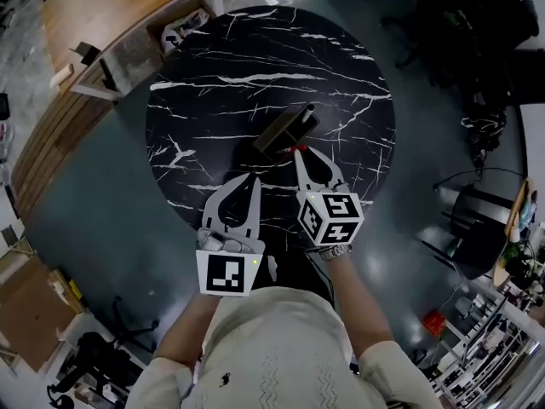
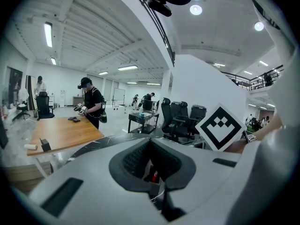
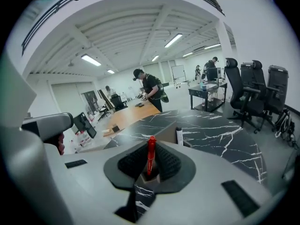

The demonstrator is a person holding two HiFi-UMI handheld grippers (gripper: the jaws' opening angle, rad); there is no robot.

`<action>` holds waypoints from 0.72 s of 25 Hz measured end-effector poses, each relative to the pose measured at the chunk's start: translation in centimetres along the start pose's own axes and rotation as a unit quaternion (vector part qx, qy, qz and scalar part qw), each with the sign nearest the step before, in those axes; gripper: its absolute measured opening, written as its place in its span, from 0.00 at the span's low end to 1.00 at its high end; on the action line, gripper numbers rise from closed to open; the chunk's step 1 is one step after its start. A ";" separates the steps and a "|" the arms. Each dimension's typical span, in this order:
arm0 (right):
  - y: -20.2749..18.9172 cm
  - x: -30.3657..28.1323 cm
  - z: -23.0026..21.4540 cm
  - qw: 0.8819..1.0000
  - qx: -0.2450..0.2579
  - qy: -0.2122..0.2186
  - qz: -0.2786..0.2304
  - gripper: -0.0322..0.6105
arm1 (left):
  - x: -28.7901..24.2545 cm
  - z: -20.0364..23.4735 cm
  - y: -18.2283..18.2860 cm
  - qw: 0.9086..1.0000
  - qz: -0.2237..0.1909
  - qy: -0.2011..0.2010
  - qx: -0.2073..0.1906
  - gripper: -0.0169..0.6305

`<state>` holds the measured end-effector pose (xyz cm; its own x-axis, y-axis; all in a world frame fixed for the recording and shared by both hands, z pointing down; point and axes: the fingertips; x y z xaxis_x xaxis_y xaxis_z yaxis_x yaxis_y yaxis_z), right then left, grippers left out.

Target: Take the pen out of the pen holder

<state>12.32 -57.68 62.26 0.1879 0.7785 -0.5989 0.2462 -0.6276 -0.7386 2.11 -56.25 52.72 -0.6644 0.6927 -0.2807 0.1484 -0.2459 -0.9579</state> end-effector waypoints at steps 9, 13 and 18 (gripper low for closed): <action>4.1 7.9 4.2 0.998 0.054 0.005 -0.035 0.15 | 3.9 -0.7 4.8 0.999 -0.033 0.025 -0.011 0.04; 5.0 11.9 5.4 0.996 0.062 0.012 -0.058 0.15 | 5.8 -2.4 5.4 0.999 -0.014 0.020 -0.033 0.04; 4.6 15.3 6.7 0.995 0.048 0.021 -0.083 0.15 | 8.3 -4.5 6.0 0.999 -0.030 0.019 -0.013 0.04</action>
<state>9.97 -48.76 47.65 0.1929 0.8697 -0.4544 0.1855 -0.4870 -0.8535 0.77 -48.90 44.39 -0.6445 0.7312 -0.2237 0.1286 -0.1847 -0.9743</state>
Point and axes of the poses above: the fingertips, and each gripper's own axes: x backward along the fingers, z to its left, y out of its top, and after that the axes turned 4 degrees about -x, right-handed
